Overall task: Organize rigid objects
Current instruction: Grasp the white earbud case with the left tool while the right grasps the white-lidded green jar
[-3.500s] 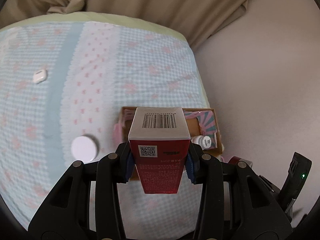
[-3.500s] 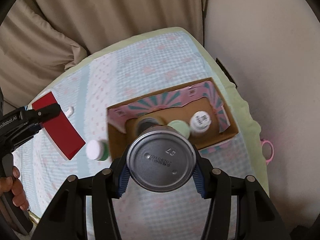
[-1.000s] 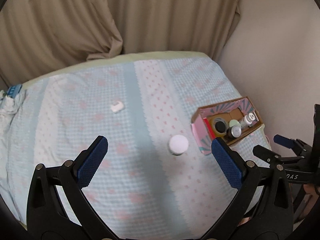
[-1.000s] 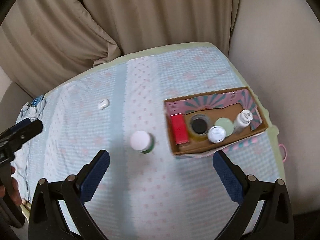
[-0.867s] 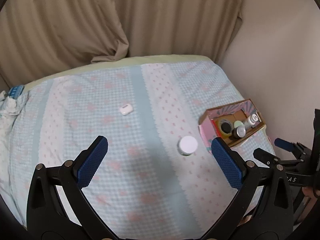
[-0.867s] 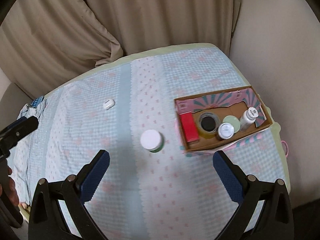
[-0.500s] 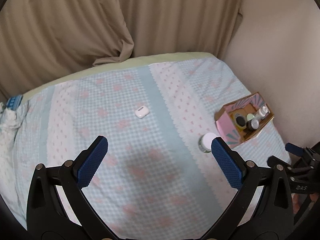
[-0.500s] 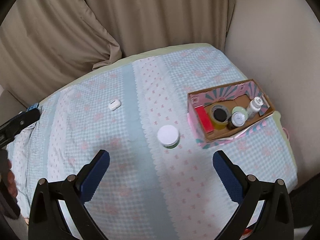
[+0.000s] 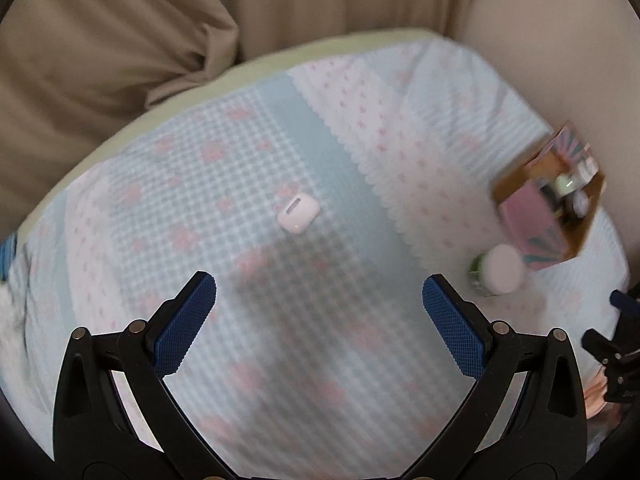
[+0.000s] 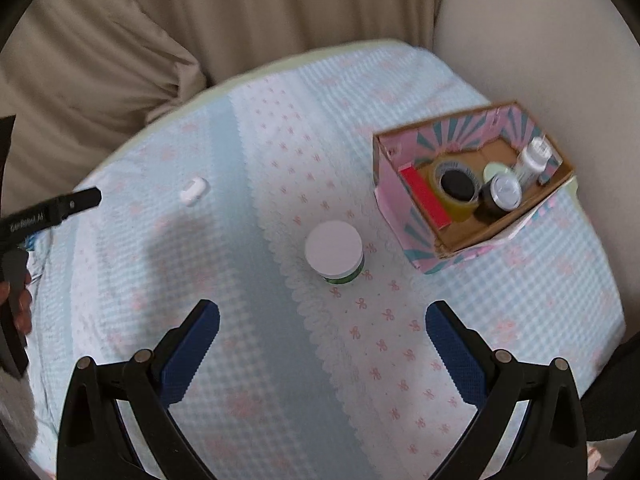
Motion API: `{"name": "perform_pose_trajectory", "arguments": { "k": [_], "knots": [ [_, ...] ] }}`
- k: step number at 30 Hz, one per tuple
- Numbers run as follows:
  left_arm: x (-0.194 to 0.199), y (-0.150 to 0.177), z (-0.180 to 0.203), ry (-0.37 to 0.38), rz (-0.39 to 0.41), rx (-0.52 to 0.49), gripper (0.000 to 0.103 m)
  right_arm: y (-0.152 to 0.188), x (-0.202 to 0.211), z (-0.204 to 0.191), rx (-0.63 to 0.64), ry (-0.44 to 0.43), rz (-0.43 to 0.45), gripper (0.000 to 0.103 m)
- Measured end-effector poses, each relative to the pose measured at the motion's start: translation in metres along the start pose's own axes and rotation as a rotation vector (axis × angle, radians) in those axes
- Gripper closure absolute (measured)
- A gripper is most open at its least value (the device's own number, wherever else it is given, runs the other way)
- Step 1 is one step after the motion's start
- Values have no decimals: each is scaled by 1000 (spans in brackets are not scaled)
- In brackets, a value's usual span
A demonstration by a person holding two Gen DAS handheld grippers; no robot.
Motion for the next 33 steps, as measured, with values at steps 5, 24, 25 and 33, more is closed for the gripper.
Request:
{"name": "perform_pose_trajectory", "arguments": {
  "k": [5,24,25,33],
  "knots": [
    [-84,-27,-8,8,-68,-126,3,-5,-62,6,-36,11,-49,0],
    [-222,-48,-10,179,-185,-322,23,-16,-191,6,-59,91,-149,4],
    [-223,-47,-9,179,-183,-334,23,-17,-194,6,-60,96,-153,5],
    [-220,-41,-10,154,-168,-385,59,-19,-211,16,-60,190,-199,37]
  ]
}}
Point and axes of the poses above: each gripper's, at about its wrist camera, not at the fingertips, and x roughly against the way its jaws point, z to its right, y to its underside, the point moved 7 cm from there along -x, roughly the way its jaws point, and after that the axes turned 2 degrees about -z, right-handed, at the moved point
